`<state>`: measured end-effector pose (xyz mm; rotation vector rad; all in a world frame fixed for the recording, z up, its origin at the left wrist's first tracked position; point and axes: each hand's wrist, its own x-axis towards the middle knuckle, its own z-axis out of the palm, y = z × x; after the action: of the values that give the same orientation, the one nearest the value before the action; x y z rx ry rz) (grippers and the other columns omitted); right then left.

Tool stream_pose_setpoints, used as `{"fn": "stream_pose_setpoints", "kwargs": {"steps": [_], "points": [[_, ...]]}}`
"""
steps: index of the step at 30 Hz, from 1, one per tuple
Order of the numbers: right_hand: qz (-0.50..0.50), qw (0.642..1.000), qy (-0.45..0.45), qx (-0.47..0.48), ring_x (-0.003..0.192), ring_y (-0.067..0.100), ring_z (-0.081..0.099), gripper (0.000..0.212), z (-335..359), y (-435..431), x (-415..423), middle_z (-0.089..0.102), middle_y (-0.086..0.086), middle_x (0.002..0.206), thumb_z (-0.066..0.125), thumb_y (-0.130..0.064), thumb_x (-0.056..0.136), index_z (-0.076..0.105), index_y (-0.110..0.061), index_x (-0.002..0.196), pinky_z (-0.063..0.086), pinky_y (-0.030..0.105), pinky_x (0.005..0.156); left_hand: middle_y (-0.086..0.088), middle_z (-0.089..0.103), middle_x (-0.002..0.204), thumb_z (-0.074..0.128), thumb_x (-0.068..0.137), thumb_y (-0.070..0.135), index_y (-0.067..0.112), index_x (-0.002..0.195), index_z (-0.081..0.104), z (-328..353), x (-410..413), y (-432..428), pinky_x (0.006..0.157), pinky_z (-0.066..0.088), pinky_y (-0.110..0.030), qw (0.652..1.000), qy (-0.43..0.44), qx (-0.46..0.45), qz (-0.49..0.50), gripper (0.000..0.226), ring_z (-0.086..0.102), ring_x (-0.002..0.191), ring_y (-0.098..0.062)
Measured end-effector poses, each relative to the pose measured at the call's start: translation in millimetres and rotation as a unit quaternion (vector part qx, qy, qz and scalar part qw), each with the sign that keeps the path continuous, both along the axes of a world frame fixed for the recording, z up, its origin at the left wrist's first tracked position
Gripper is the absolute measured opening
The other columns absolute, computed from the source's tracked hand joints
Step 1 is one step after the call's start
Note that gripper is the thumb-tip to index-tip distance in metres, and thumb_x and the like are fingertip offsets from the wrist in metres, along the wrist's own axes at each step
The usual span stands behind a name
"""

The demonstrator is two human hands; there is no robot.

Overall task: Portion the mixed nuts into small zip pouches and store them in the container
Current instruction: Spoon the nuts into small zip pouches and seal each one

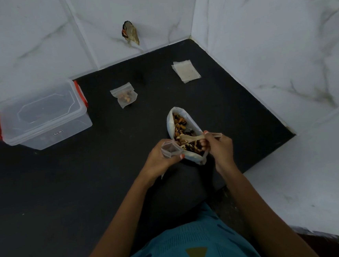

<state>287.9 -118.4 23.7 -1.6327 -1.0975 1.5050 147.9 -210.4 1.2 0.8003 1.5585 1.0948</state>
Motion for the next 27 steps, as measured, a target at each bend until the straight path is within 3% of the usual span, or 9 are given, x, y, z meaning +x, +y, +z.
{"fn": "stream_pose_setpoints", "kwargs": {"steps": [5, 8, 11, 14, 19, 24, 27], "points": [[-0.006, 1.000, 0.021, -0.013, 0.060, 0.008, 0.056, 0.011, 0, 1, 6, 0.061, 0.002, 0.067, 0.057, -0.014, 0.089, 0.064, -0.007, 0.084, 0.048, 0.019, 0.059, 0.011, 0.057, 0.110, 0.072, 0.076, 0.014, 0.035, 0.102, 0.050, 1, -1, -1, 0.081, 0.044, -0.017, 1.000, 0.007, -0.005, -0.004, 0.040, 0.053, 0.106, -0.004], [-0.021, 1.000, 0.022, -0.004, 0.063, 0.009, 0.057, 0.015, 2, 4, 9, 0.061, 0.002, 0.068, 0.057, -0.013, 0.089, 0.063, -0.013, 0.076, 0.050, 0.023, 0.065, 0.009, 0.055, 0.113, 0.073, 0.076, 0.015, 0.034, 0.106, 0.048, -1, 0, -1, 0.085, 0.042, -0.019, 1.000, 0.018, -0.010, -0.007, 0.044, 0.051, 0.110, -0.007], [-0.022, 1.000, 0.009, 0.002, 0.069, 0.010, 0.058, 0.012, 1, 6, 12, 0.062, 0.003, 0.073, 0.058, -0.016, 0.089, 0.064, -0.014, 0.079, 0.050, 0.025, 0.069, 0.007, 0.052, 0.119, 0.074, 0.075, 0.016, 0.031, 0.114, 0.045, -2, 0, -2, 0.088, 0.041, -0.022, 0.999, 0.036, -0.013, -0.007, 0.051, 0.049, 0.114, -0.009], [-0.023, 1.000, 0.008, -0.006, 0.073, 0.011, 0.059, 0.011, 0, 8, 13, 0.063, 0.003, 0.078, 0.058, -0.017, 0.089, 0.064, -0.008, 0.090, 0.050, 0.026, 0.073, 0.008, 0.049, 0.120, 0.075, 0.075, 0.016, 0.030, 0.119, 0.041, 0, -1, -3, 0.084, 0.040, -0.016, 0.998, 0.056, 0.000, 0.010, 0.057, 0.048, 0.110, -0.004], [-0.024, 0.999, 0.044, -0.018, 0.072, 0.009, 0.059, 0.011, 6, 8, 14, 0.063, 0.004, 0.078, 0.058, -0.017, 0.089, 0.065, -0.008, 0.091, 0.050, 0.025, 0.072, 0.018, 0.046, 0.110, 0.076, 0.072, 0.014, 0.028, 0.117, 0.040, 6, -2, -3, 0.075, 0.041, -0.007, 0.992, 0.102, 0.057, 0.054, 0.060, 0.048, 0.100, 0.005], [-0.004, 0.996, 0.086, -0.008, 0.064, 0.006, 0.057, 0.011, 35, 3, 10, 0.061, 0.001, 0.071, 0.056, -0.015, 0.090, 0.064, -0.012, 0.084, 0.048, 0.020, 0.064, 0.009, 0.047, 0.117, 0.078, 0.070, 0.013, 0.029, 0.117, 0.040, 10, 1, -2, 0.081, 0.042, -0.011, 0.985, 0.124, 0.084, 0.084, 0.062, 0.048, 0.108, -0.002], [0.028, 0.995, 0.094, 0.015, 0.061, 0.005, 0.056, 0.013, 54, -4, 5, 0.061, -0.001, 0.066, 0.056, -0.015, 0.089, 0.064, -0.013, 0.079, 0.049, 0.021, 0.064, 0.005, 0.049, 0.121, 0.079, 0.069, 0.016, 0.030, 0.116, 0.041, 9, 2, 2, 0.091, 0.044, -0.023, 0.982, 0.136, 0.088, 0.102, 0.062, 0.048, 0.114, -0.008]]}}
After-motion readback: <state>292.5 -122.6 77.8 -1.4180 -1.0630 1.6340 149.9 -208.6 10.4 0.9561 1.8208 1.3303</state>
